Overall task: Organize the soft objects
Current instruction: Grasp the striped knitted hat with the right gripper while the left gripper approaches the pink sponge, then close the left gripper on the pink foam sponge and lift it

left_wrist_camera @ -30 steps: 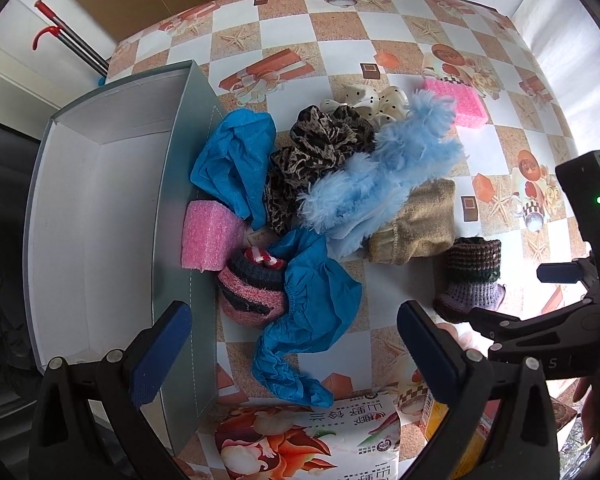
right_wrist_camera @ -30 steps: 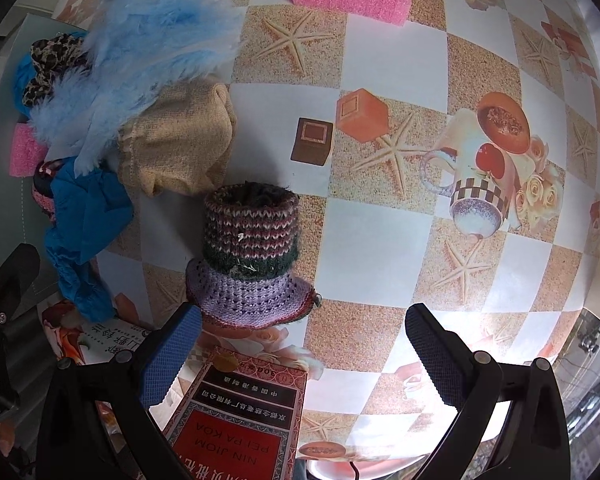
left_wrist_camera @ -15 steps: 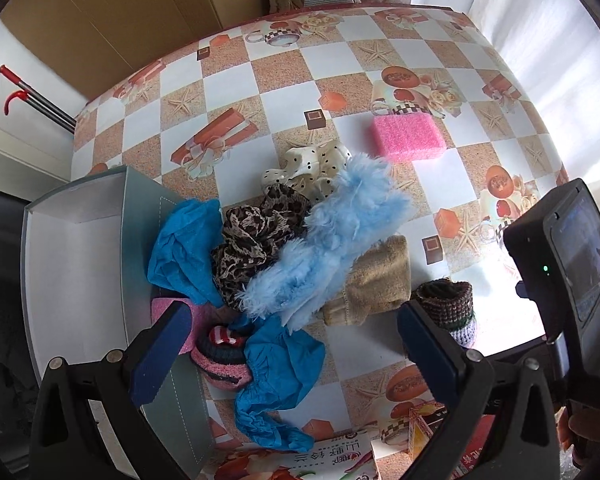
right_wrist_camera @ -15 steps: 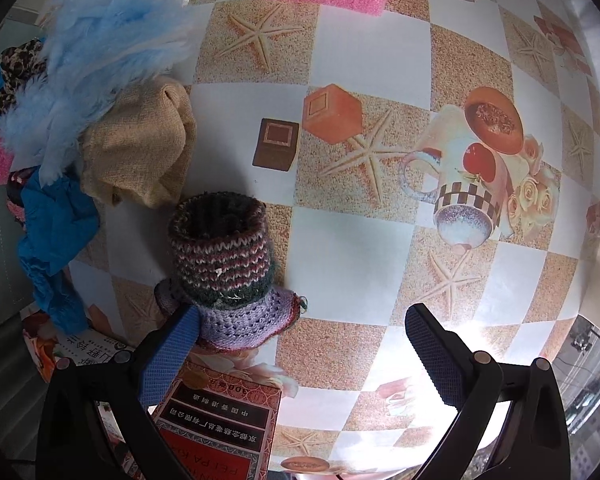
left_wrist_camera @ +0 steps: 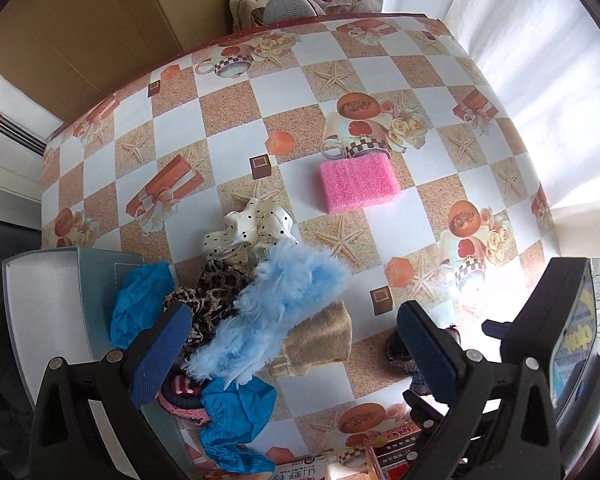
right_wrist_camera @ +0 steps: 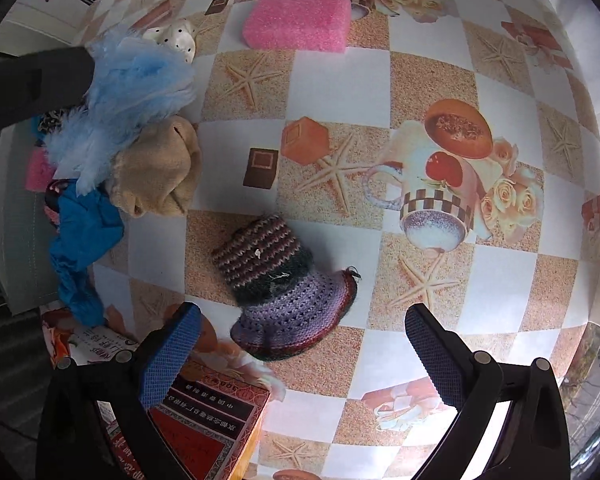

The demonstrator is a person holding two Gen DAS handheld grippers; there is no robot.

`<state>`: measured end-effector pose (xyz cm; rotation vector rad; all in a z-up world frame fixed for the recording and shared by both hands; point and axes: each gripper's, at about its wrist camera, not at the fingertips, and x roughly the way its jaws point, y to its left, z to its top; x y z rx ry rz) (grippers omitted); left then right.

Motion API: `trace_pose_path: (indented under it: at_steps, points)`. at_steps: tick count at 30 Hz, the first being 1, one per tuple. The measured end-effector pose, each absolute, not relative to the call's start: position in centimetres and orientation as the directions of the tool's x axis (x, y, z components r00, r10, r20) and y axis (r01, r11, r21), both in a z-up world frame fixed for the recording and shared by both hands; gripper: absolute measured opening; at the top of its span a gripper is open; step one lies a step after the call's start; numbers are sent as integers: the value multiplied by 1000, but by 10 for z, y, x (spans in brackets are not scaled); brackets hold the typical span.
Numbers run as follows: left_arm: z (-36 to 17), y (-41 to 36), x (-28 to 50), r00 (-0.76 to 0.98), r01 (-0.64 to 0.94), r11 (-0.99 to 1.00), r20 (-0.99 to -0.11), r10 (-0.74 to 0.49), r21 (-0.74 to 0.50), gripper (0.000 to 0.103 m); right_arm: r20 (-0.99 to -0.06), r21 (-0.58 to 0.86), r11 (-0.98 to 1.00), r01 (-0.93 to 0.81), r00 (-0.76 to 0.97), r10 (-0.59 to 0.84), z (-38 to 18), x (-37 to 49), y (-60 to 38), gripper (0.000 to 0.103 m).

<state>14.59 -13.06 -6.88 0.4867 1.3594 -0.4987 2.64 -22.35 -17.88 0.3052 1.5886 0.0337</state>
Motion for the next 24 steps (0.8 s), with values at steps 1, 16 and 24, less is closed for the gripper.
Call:
trace_pose_path:
  at_steps: [1,16,24]
  points:
    - [-70,-133,150,139,595,803,-989,-55,38,103,-974,221,958,183,-16,228,-184,30,-222,102]
    - [-99,-201,186,71,604,797,-996,-48,4,103,-1000,30,996,82,5,30,-206,0,-158,52]
    - [-151,-234,204,42,548,835,-999,34,51,103,-994,113,950,291,44,105,-202,-53,-221,51]
